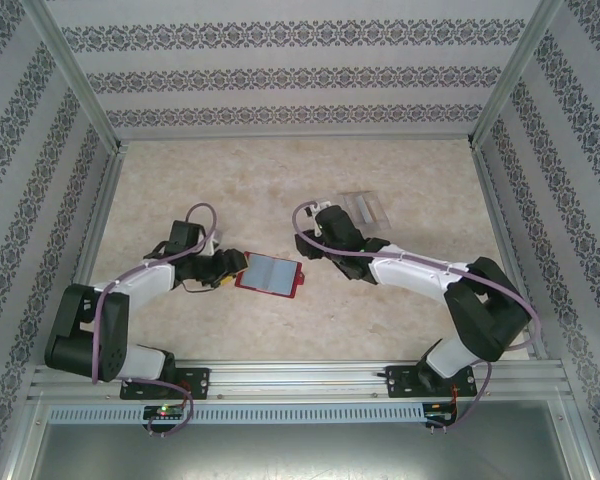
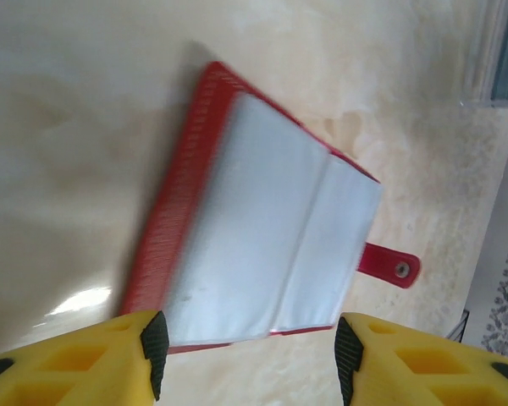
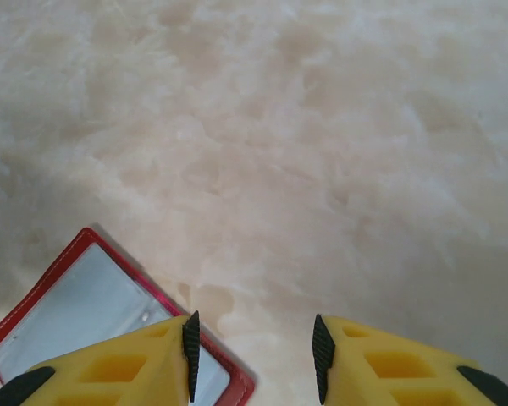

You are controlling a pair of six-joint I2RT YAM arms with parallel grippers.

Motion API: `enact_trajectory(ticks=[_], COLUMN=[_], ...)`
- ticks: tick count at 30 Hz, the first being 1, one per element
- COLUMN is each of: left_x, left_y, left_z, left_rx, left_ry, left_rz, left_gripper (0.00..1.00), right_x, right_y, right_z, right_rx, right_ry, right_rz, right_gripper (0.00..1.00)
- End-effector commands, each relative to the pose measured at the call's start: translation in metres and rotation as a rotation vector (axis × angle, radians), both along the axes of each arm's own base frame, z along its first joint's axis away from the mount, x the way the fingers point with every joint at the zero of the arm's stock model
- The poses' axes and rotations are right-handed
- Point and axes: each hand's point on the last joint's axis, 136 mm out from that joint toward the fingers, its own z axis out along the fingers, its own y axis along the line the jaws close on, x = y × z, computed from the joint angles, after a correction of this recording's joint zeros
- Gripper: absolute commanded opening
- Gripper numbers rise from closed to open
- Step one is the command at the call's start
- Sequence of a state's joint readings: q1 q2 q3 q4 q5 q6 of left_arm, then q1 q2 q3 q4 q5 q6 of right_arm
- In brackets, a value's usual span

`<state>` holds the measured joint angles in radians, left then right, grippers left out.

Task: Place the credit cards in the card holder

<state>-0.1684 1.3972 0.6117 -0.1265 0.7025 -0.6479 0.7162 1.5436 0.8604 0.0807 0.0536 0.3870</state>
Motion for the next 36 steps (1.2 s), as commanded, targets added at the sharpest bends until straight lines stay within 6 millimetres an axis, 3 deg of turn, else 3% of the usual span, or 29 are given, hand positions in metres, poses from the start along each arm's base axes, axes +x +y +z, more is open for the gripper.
enact_trajectory(ticks=[1, 7, 12, 18, 25, 36], left_x=[0.016, 0.027, 0.025, 0.021, 0.019, 0.022], left_y=[-0.012, -0.017, -0.018, -0.027, -0.019, -0.014], left_z=[0.016, -0.004, -0.013, -0.011, -0.025, -0.026], left_rx=[0.034, 0.059, 0.061, 0.034, 0.105, 0.17], left_ry=[-0.078, -0.026, 0.004, 0.005, 0.043, 0.04], left_rz=[-0.073, -0.094, -0.105, -0.135, -0.126, -0.128], left_gripper=[0.58, 0.58, 0.58, 0.59, 0.59, 0.63], right_x=[-0.023, -0.048, -0.061, -0.061, -0.063, -0.064], right_y=[0.003, -0.009, 0.005, 0.015, 0.016, 0.019], right_z=[-0.011, -0.03, -0.043, -0.06, -0.074, -0.077], right_rx=[0.102, 0.232, 0.27, 0.272, 0.251, 0.243], right_ry=[0.152, 0.38, 0.467, 0.514, 0.538, 0.542], right_rz=[-0.059, -0.249, -0.246, -0.233, -0.246, -0.234], right_gripper=[0.42, 0.45, 0.46, 0.45, 0.45, 0.45])
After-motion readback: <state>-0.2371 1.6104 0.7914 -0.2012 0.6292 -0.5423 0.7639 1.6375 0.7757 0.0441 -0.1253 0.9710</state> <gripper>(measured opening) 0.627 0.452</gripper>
